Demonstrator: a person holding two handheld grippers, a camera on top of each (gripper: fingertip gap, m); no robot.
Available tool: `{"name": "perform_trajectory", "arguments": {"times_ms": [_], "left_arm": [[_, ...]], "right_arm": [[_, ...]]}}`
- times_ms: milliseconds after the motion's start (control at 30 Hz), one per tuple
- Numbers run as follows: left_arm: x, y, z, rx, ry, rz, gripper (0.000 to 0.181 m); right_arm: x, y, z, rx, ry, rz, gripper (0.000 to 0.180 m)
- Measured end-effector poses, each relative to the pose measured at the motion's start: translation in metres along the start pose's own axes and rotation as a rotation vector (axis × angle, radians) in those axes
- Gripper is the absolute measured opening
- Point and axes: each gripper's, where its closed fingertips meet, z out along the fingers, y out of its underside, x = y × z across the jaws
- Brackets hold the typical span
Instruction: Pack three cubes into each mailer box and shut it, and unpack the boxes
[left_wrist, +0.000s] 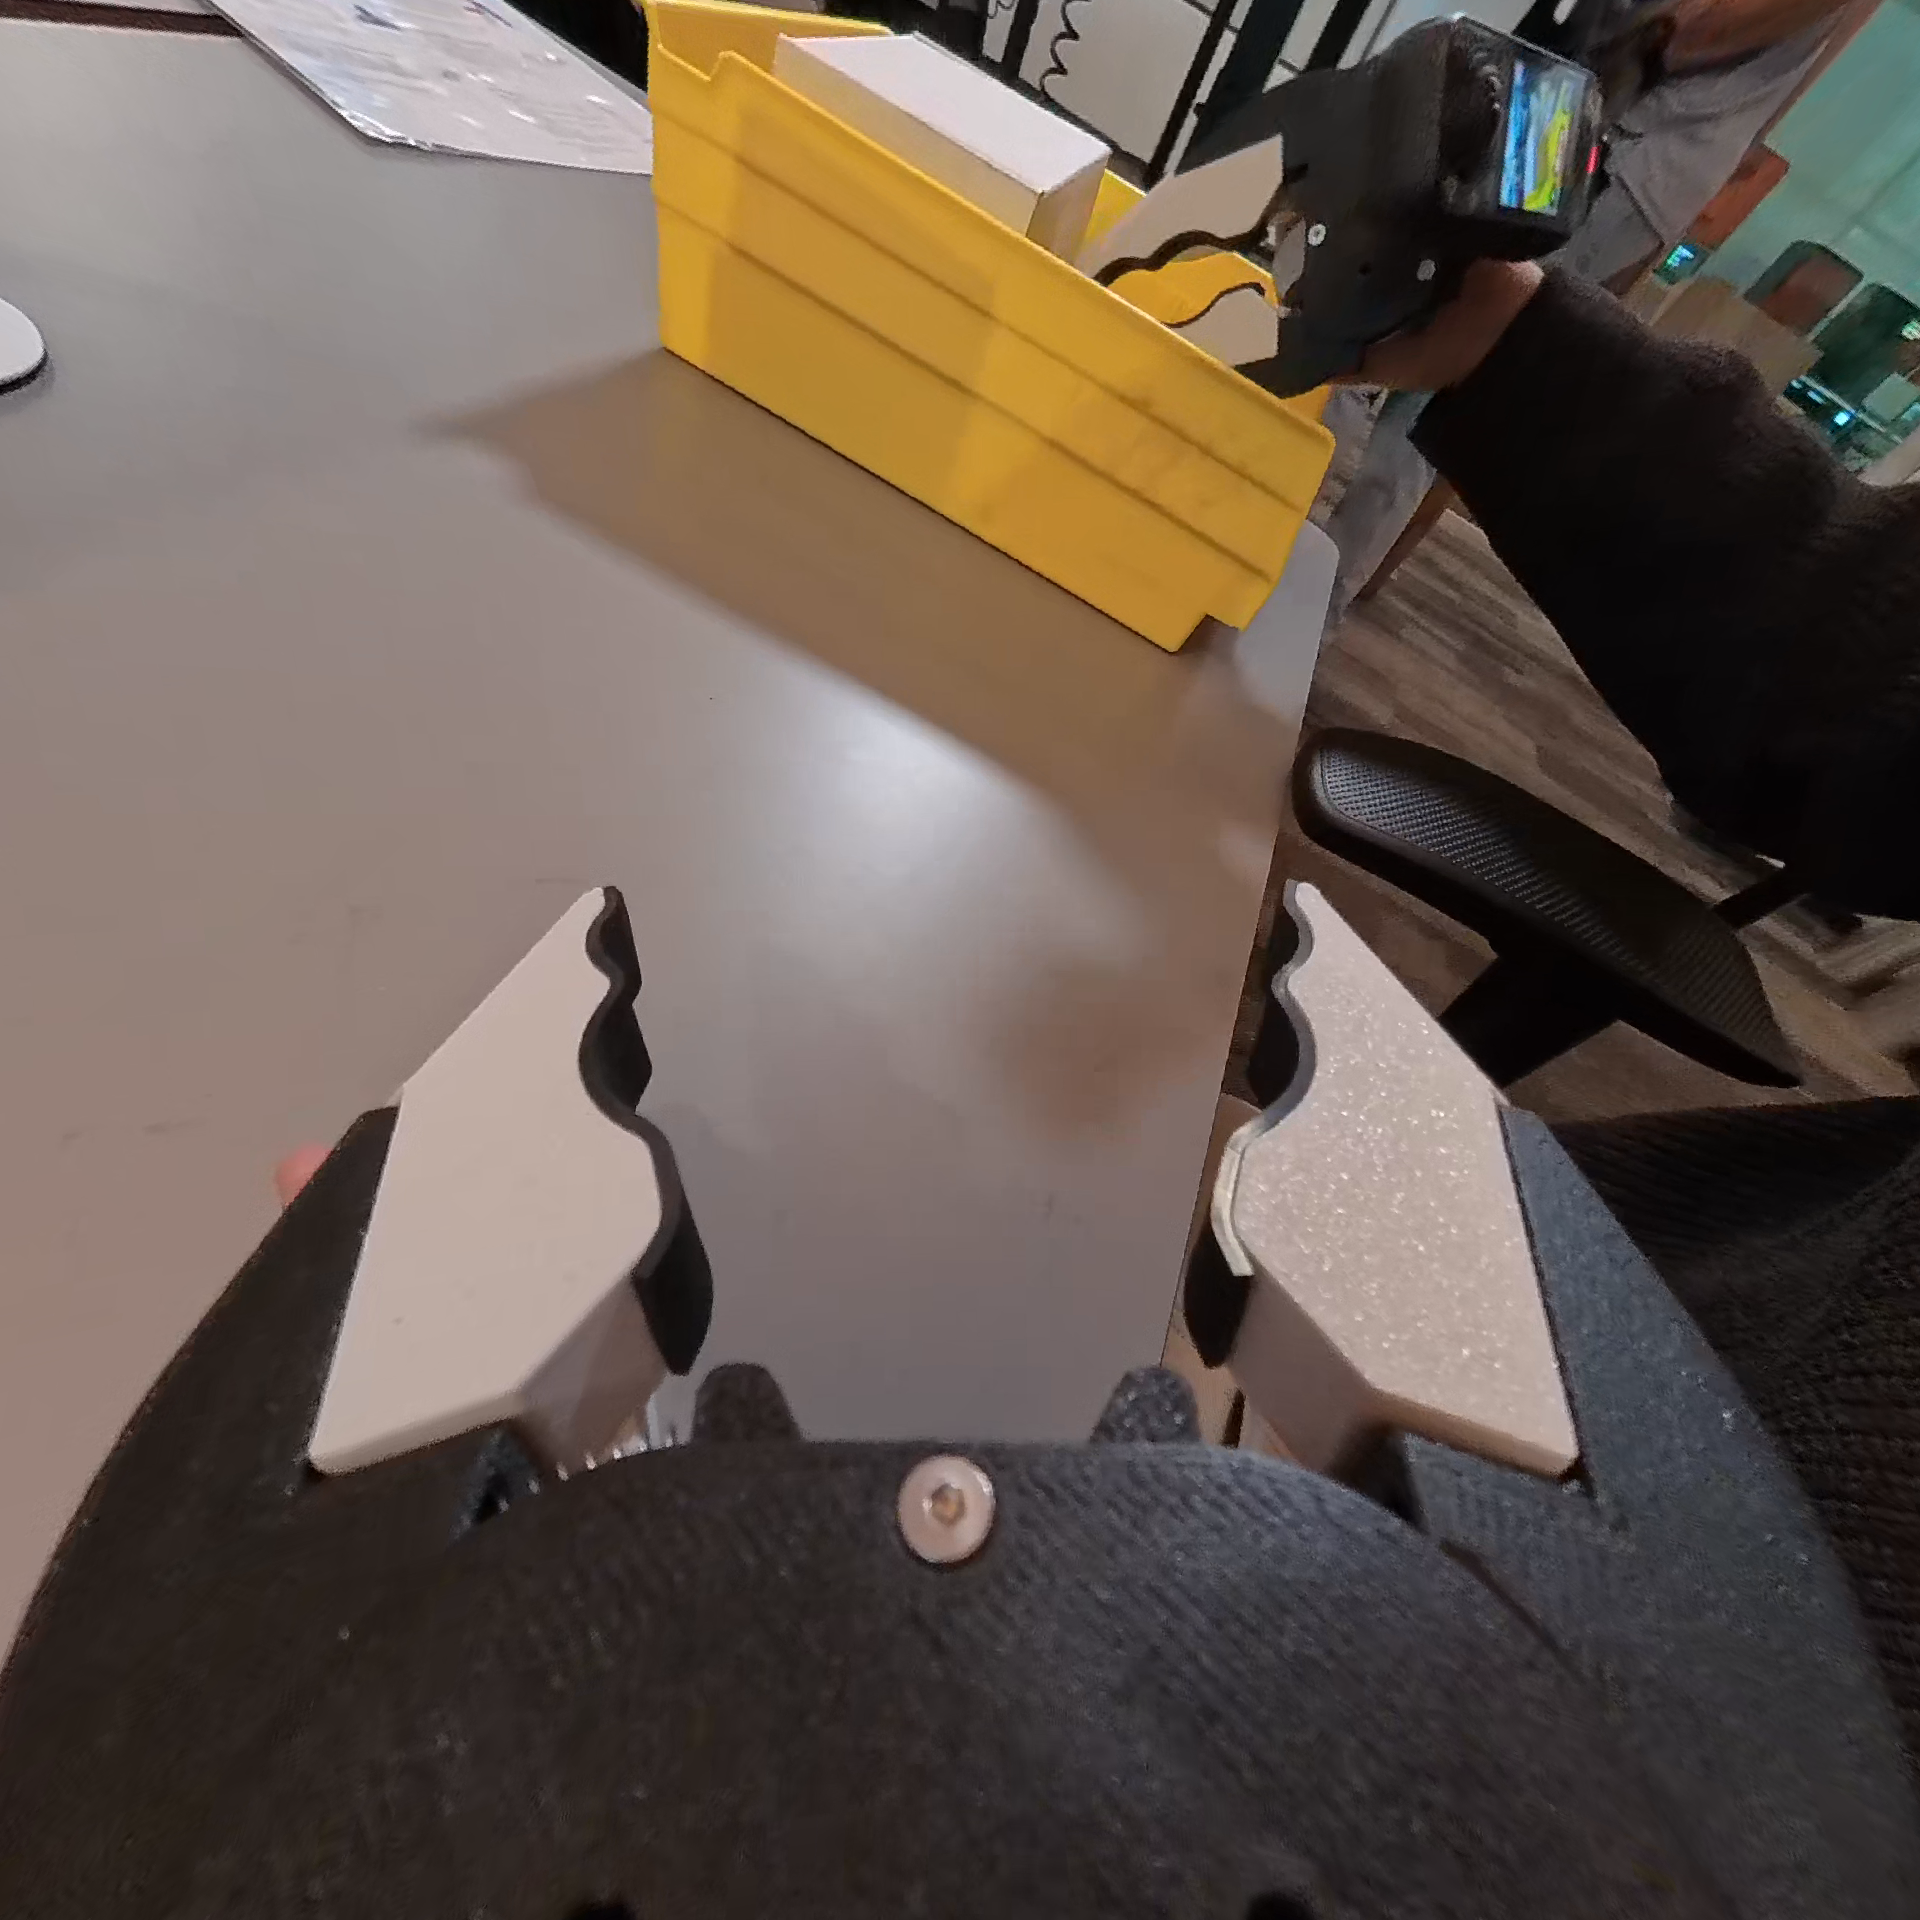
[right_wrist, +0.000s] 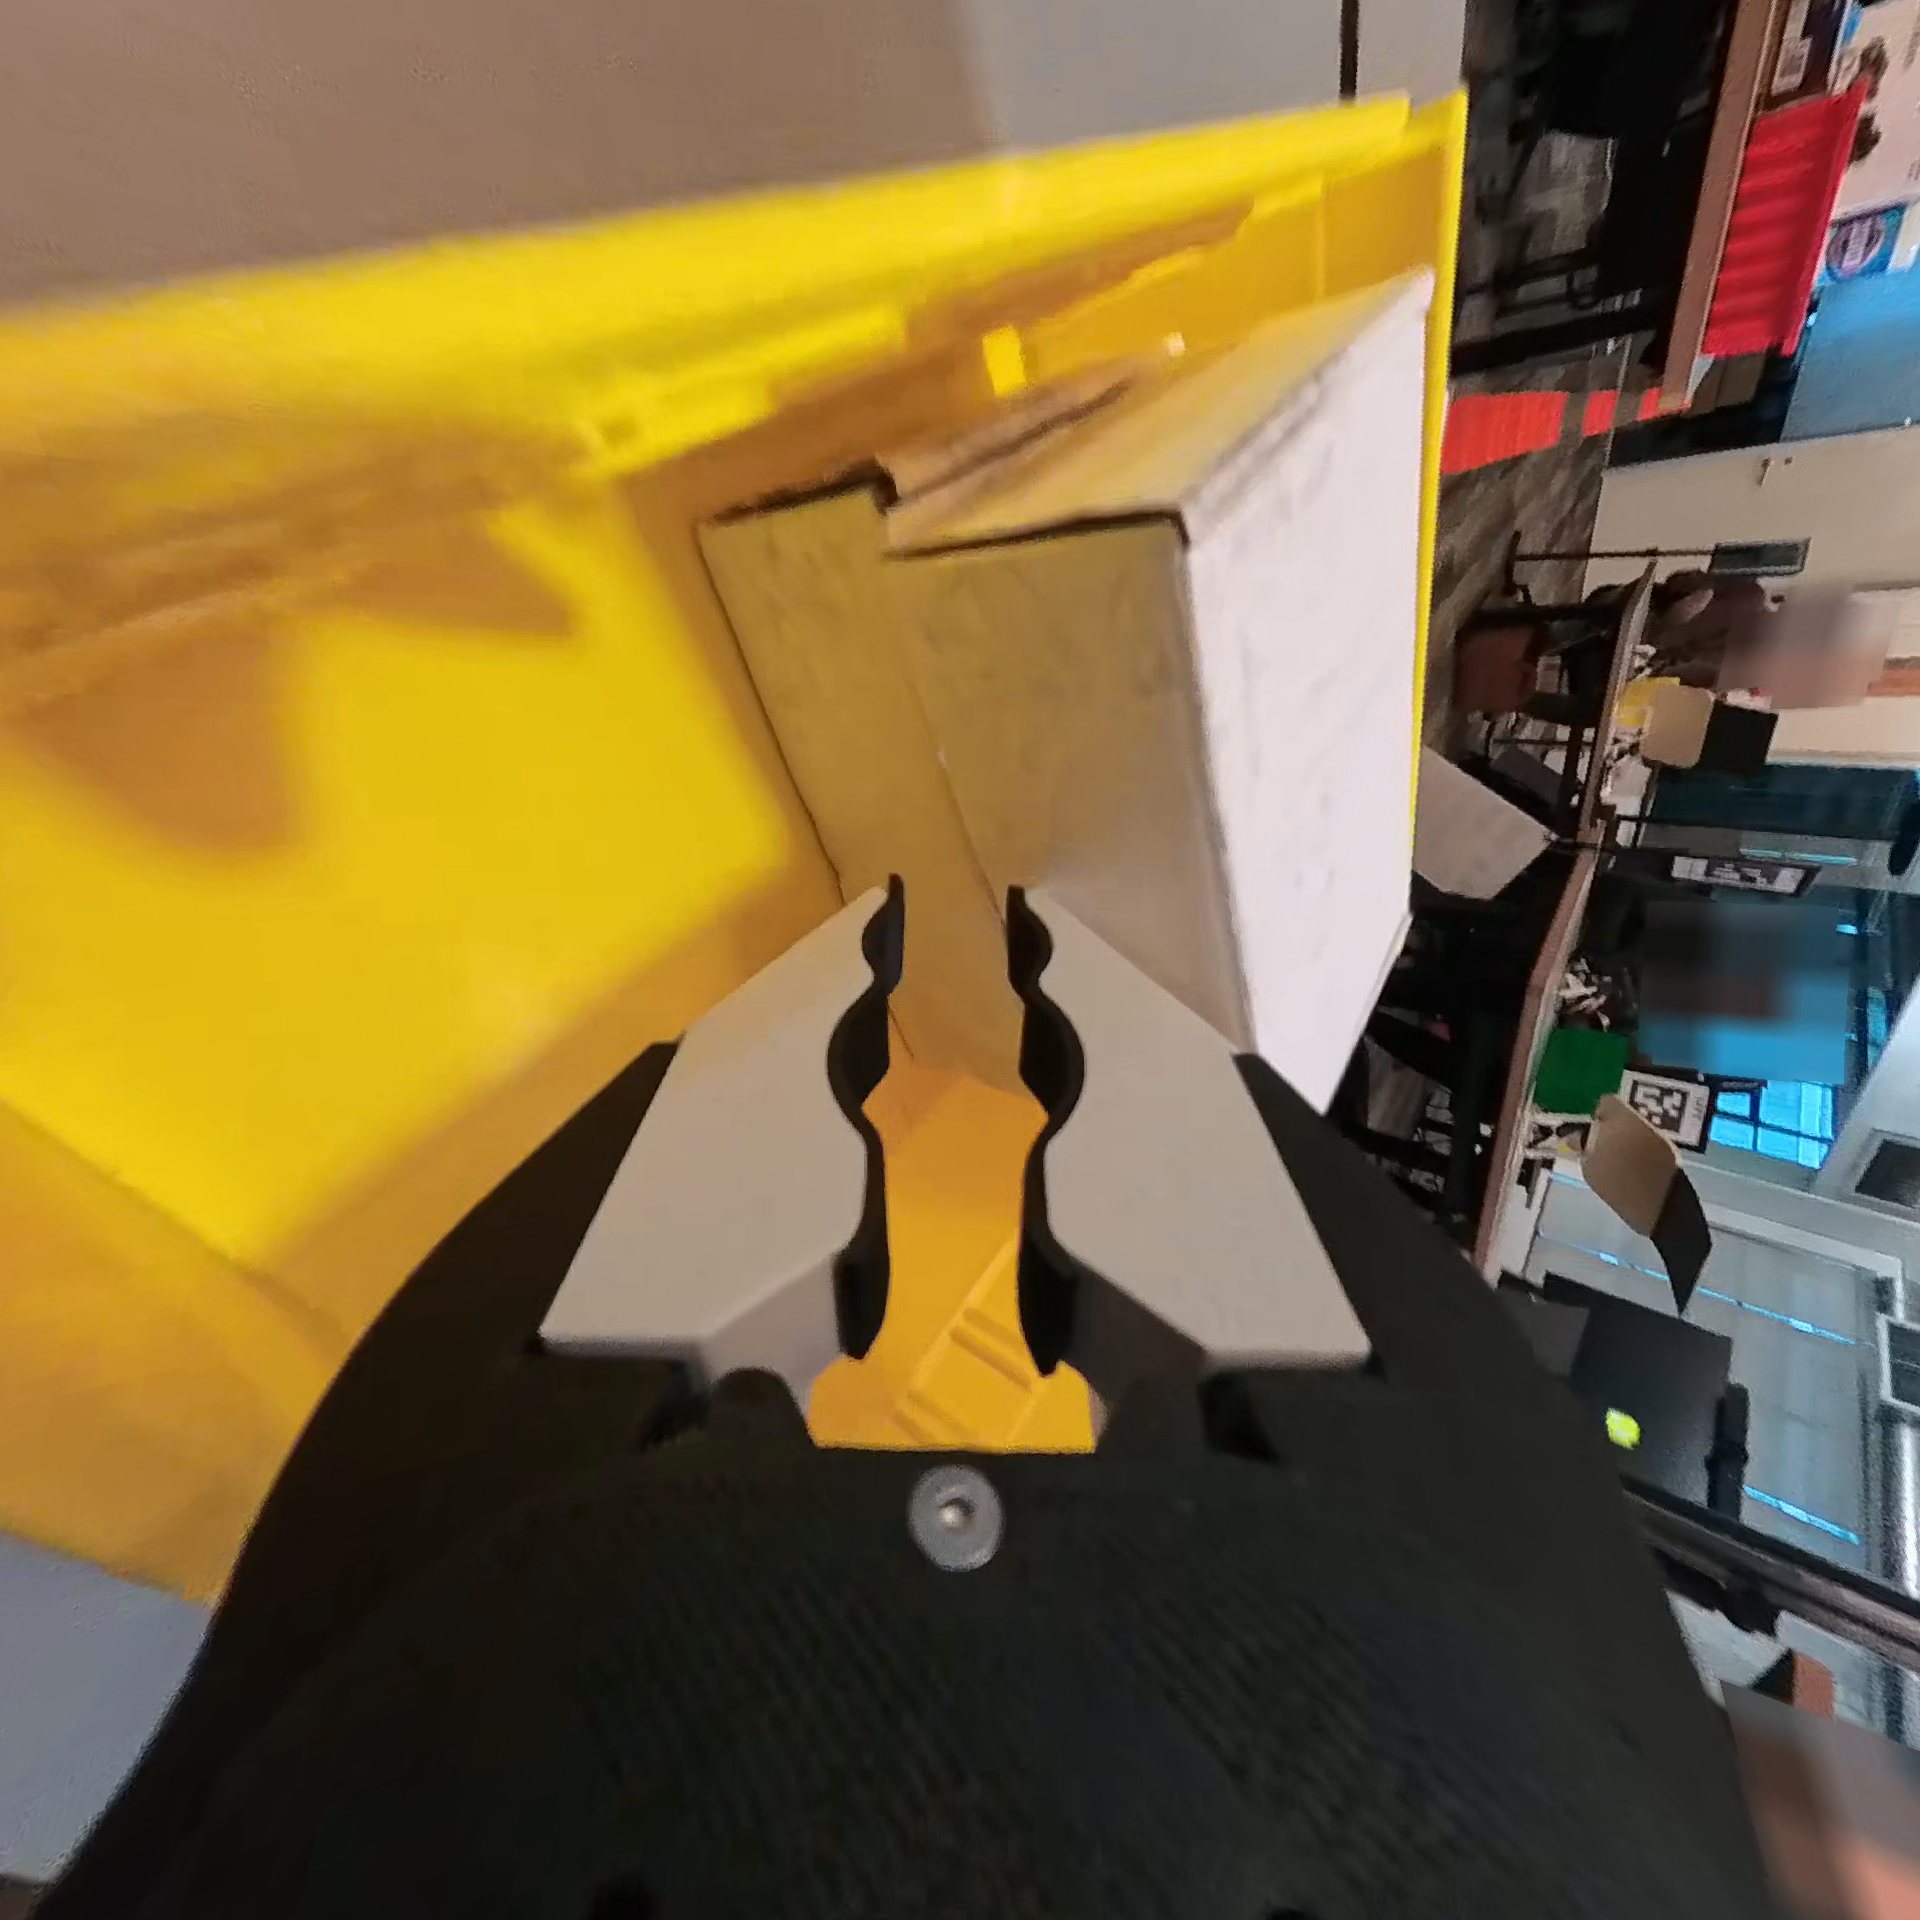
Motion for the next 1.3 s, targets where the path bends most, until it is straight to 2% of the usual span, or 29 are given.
{"name": "perform_trajectory", "arguments": {"times_ms": [167, 367, 567, 667, 767, 833, 900, 967, 1033, 1067, 1167, 1300], "left_arm": [[-0.001, 0.001, 0.000, -0.001, 0.003, -0.005, 0.118], [-0.001, 0.003, 0.001, -0.014, -0.005, 0.008, 0.117], [-0.003, 0.005, 0.001, -0.017, -0.001, -0.002, 0.117], [-0.003, 0.004, 0.000, -0.013, -0.005, 0.004, 0.117], [-0.004, 0.003, -0.001, -0.009, -0.006, 0.001, 0.117], [-0.004, 0.004, -0.001, -0.011, -0.002, -0.004, 0.116], [-0.003, 0.005, 0.000, -0.013, 0.006, -0.013, 0.115], [-0.001, 0.005, 0.001, -0.012, 0.018, -0.024, 0.115], [0.002, 0.005, 0.002, -0.010, 0.027, -0.030, 0.115], [0.003, 0.004, 0.002, -0.008, 0.028, -0.028, 0.115], [0.006, 0.001, 0.004, -0.002, 0.025, -0.013, 0.114], [0.014, -0.001, 0.007, 0.001, 0.043, -0.008, 0.114]], "right_arm": [[-0.006, -0.029, -0.002, 0.095, -0.030, 0.027, 0.018], [-0.005, -0.038, 0.006, 0.122, -0.049, 0.056, 0.017], [-0.005, -0.028, 0.005, 0.064, -0.025, 0.040, 0.021], [0.002, -0.015, -0.005, 0.050, 0.013, 0.097, 0.022], [0.024, 0.006, -0.028, 0.064, 0.135, 0.255, 0.030], [0.058, 0.036, -0.054, 0.071, 0.375, 0.424, 0.045], [0.077, 0.080, -0.084, 0.077, 0.586, 0.659, 0.056], [0.069, 0.121, -0.099, 0.140, 0.673, 0.970, 0.065], [0.047, 0.145, -0.095, 0.232, 0.647, 1.251, 0.075], [0.036, 0.150, -0.088, 0.249, 0.598, 1.321, 0.078], [0.008, 0.155, -0.064, 0.157, 0.445, 1.375, 0.093], [0.004, 0.135, -0.039, 0.232, 0.244, 1.510, 0.080]]}}
